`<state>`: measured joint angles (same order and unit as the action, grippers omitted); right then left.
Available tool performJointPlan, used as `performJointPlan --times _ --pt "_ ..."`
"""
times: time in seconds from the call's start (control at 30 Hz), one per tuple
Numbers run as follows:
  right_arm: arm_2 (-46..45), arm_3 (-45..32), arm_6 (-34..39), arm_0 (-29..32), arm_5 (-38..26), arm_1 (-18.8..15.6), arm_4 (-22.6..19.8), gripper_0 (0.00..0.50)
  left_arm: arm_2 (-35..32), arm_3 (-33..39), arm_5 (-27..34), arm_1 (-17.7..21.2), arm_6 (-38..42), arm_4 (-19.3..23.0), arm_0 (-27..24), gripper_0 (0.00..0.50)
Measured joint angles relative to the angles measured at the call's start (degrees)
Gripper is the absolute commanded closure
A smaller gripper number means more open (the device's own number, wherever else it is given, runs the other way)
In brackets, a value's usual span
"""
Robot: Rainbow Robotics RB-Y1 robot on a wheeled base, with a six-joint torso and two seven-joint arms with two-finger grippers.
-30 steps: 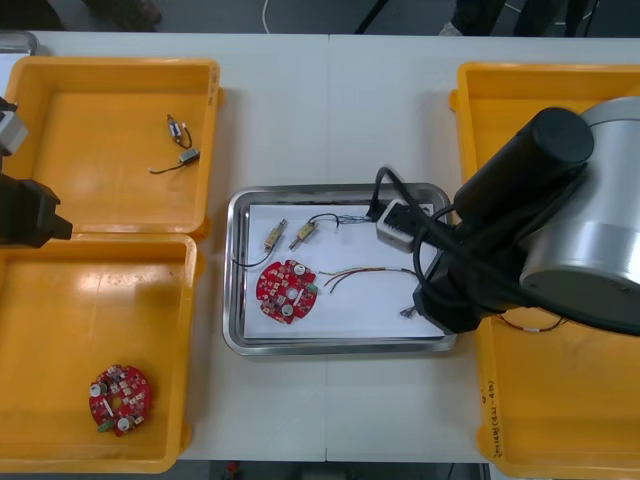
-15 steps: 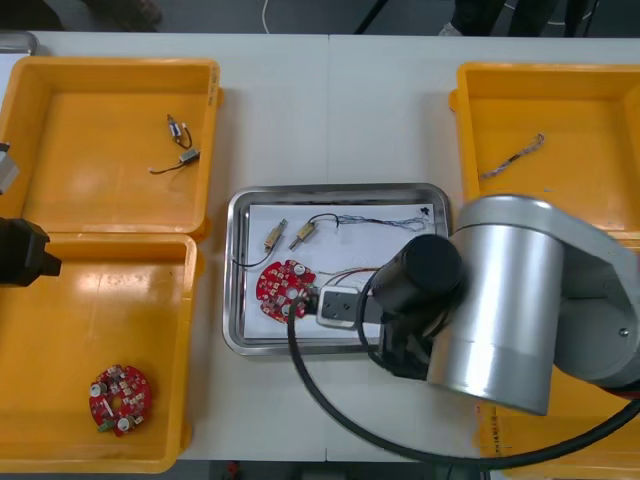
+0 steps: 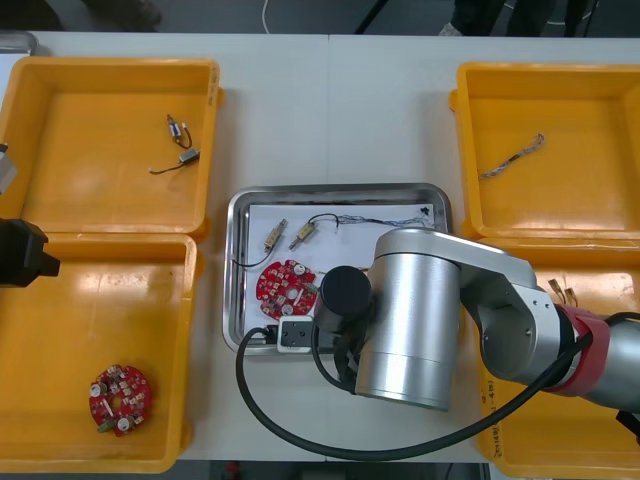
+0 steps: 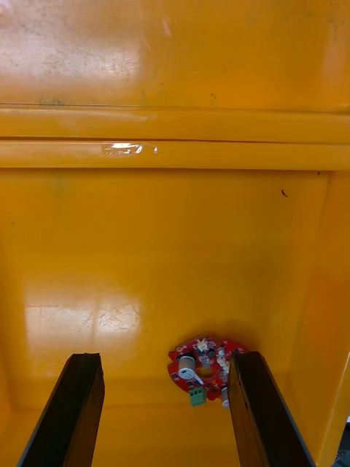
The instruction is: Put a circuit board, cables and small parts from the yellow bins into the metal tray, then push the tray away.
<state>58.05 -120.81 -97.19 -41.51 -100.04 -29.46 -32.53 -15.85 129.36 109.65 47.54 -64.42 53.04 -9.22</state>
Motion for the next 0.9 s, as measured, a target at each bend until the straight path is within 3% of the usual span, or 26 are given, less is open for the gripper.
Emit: performJointPlan --times 0.9 --pt "7.17 4.07 0.01 -0.03 6.75 0.98 5.49 0.000 0.00 0.00 0.00 0.05 -0.01 0.00 0.00 0.000"
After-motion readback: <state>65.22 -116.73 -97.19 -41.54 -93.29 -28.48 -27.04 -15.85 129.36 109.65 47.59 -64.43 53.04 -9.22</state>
